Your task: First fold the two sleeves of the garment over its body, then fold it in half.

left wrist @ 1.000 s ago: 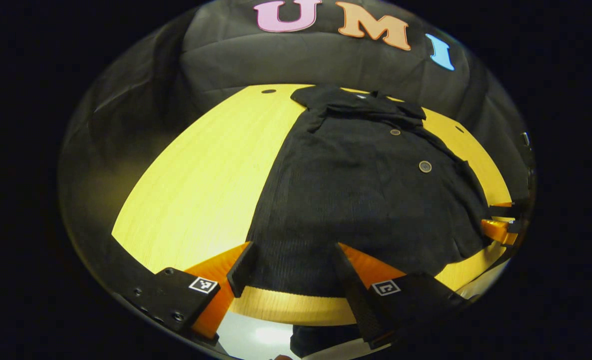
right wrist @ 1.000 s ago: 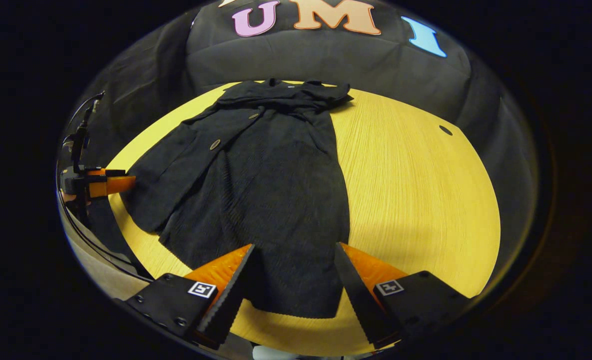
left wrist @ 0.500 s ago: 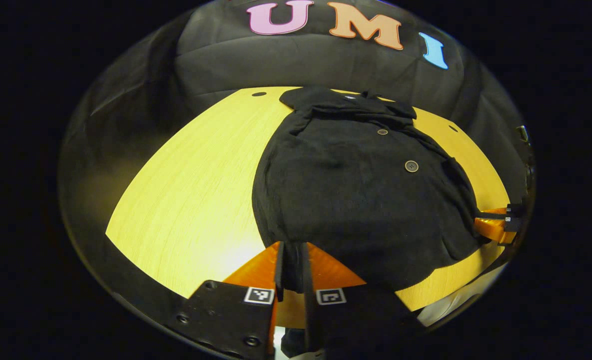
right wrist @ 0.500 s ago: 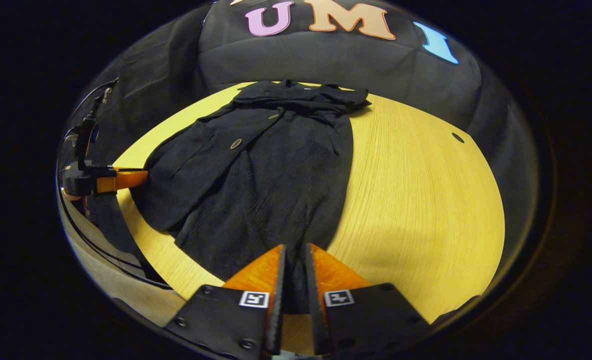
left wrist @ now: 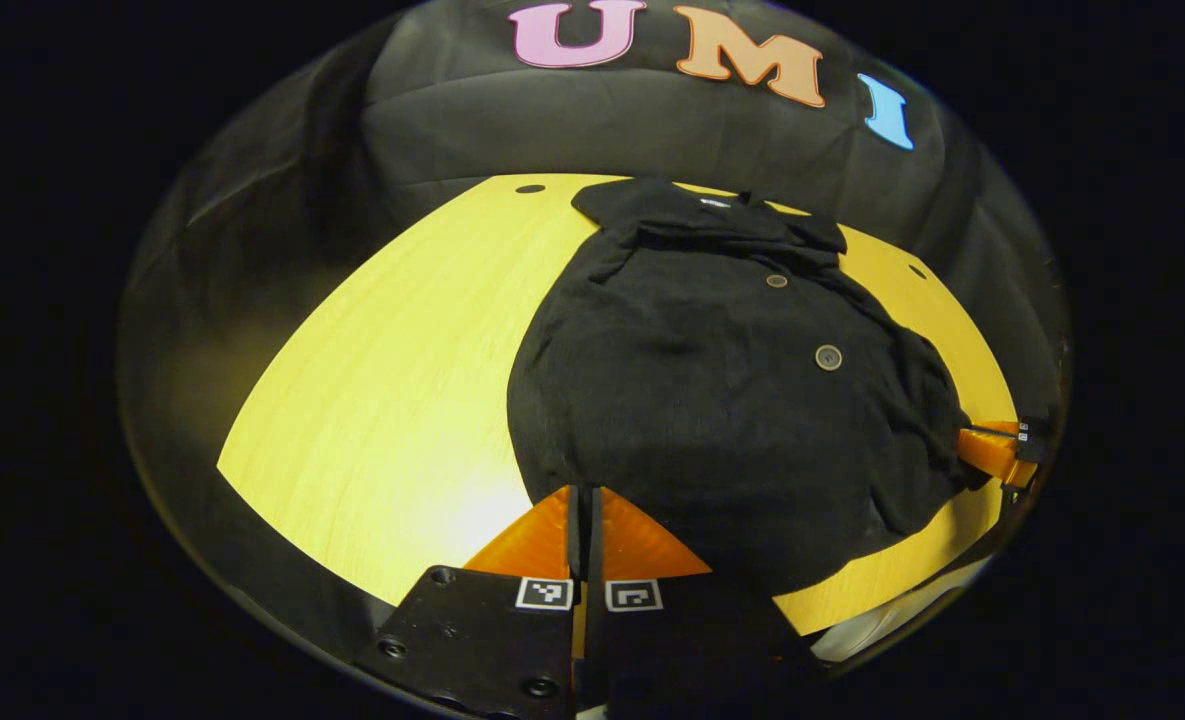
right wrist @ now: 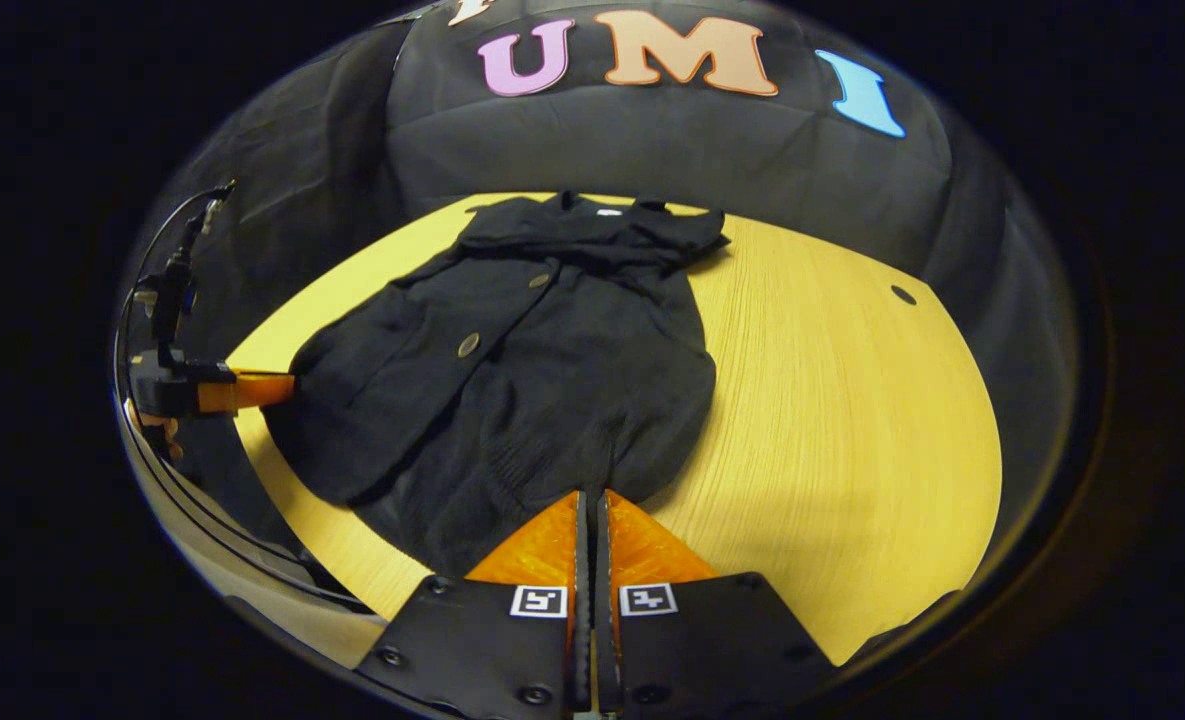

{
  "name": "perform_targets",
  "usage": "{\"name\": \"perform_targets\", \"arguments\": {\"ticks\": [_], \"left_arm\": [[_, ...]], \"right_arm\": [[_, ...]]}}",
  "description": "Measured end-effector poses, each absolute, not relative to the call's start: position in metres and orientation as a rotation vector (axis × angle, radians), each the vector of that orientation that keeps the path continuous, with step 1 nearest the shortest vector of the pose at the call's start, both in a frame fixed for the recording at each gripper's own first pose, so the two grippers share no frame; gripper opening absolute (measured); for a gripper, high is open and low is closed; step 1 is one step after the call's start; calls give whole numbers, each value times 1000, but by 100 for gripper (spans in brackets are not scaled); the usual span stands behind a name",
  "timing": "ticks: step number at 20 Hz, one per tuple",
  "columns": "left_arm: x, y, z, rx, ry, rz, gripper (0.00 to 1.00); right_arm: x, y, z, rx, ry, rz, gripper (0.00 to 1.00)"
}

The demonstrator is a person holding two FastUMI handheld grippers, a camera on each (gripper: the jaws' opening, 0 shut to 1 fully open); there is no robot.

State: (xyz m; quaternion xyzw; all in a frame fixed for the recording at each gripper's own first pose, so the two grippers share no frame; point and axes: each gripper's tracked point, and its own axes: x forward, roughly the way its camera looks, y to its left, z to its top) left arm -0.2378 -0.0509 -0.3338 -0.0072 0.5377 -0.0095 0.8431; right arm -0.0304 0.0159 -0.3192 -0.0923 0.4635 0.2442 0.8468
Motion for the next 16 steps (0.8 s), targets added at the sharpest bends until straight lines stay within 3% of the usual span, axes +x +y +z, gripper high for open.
{"name": "perform_targets", "arguments": {"ticks": [8, 16], "left_arm": [[-119, -68, -309, -55, 927, -92, 0], [23, -81, -287, -81, 713, -158, 0]], "right_arm": [[75, 48, -267, -217, 777, 555, 2], [187, 61, -227, -320, 624, 494, 5]]}}
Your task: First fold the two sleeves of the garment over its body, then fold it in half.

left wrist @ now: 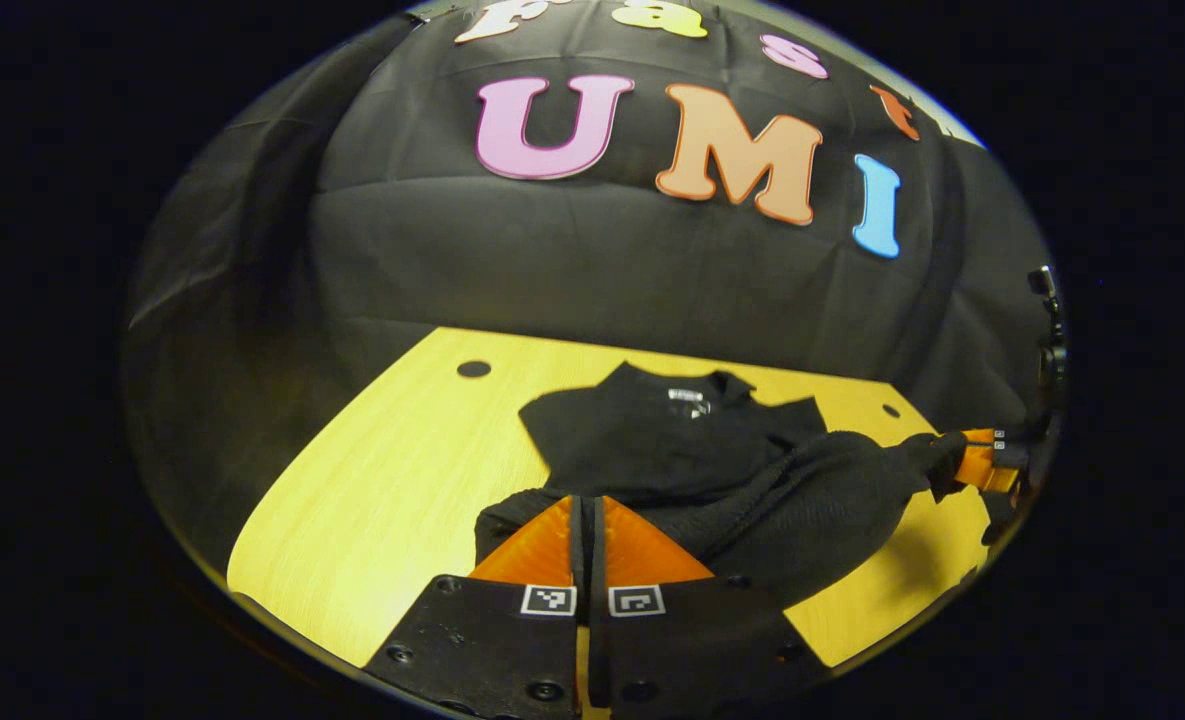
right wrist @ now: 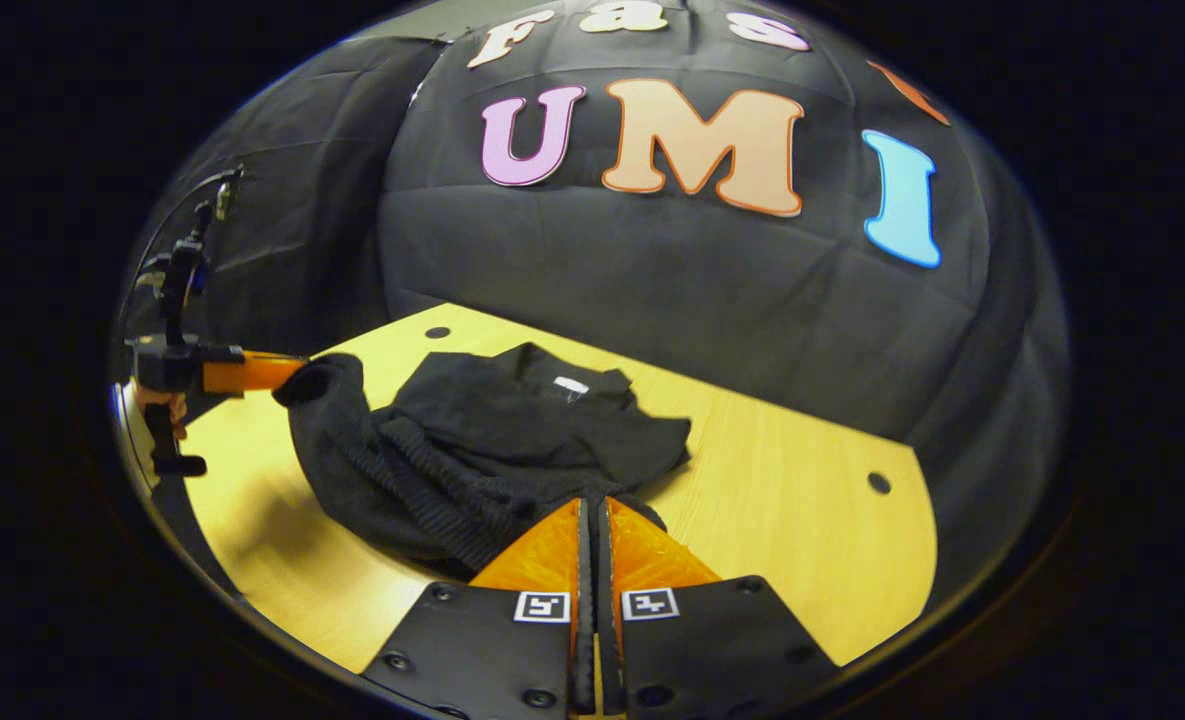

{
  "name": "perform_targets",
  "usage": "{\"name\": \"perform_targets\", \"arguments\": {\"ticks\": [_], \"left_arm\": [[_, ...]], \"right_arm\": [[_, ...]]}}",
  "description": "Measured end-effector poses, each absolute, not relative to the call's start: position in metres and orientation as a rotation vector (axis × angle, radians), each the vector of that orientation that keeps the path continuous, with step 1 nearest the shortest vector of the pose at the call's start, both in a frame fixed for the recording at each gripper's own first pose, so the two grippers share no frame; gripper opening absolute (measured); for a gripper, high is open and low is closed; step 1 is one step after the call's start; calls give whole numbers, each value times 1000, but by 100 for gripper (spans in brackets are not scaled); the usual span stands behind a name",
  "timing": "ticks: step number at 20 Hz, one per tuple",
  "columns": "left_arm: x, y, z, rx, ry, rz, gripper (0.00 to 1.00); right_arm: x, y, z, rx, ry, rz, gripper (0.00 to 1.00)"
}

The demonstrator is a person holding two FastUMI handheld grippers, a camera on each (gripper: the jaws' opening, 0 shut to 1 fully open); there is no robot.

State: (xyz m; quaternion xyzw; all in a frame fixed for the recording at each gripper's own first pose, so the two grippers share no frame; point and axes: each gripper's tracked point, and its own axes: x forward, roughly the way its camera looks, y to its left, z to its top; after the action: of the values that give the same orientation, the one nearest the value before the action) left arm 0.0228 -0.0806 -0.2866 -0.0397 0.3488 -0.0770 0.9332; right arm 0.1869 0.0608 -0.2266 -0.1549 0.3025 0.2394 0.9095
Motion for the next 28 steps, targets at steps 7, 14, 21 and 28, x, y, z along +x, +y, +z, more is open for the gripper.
{"name": "perform_targets", "arguments": {"ticks": [7, 14, 21, 28], "left_arm": [[136, -84, -308, -98, 645, -120, 0], [203, -95, -353, -48, 698, -131, 0], [227, -84, -330, -11, 573, -63, 94], [202, -56, -222, -85, 410, -6, 92]], "right_arm": [[291, 94, -219, -342, 571, 442, 5], [353, 90, -251, -249, 661, 355, 5], [383, 64, -221, -149, 583, 209, 99], [332, 35, -122, -31, 393, 192, 99]]}}
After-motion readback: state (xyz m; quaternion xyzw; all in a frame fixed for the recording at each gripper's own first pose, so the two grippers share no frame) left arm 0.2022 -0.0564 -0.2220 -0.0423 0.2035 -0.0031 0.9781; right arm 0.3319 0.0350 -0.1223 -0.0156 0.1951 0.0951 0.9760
